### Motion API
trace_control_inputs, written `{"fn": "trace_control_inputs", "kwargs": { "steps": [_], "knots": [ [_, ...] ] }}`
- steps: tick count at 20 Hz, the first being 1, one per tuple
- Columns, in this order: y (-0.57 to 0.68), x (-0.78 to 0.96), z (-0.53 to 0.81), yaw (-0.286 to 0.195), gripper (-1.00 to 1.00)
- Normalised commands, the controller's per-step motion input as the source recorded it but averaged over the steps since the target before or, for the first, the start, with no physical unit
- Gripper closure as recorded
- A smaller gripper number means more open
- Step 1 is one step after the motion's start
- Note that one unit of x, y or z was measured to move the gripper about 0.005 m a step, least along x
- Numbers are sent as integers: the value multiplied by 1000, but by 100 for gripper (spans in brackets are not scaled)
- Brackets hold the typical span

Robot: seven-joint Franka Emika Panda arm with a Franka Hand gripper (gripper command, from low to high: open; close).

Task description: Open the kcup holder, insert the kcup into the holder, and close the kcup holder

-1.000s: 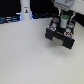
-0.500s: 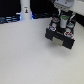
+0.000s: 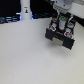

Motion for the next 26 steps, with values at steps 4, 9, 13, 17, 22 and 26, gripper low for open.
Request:
{"fn": "trace_control_inputs", "kwargs": {
  "steps": [4, 9, 13, 17, 22, 26],
  "knots": [
    [-249, -91, 40, -39, 100],
    [-186, -2, -103, -15, 100],
    [19, 0, -273, 3, 100],
    [62, 14, -197, 15, 100],
    [60, 5, -151, 11, 100],
    [0, -46, -84, 6, 100]
  ]
}}
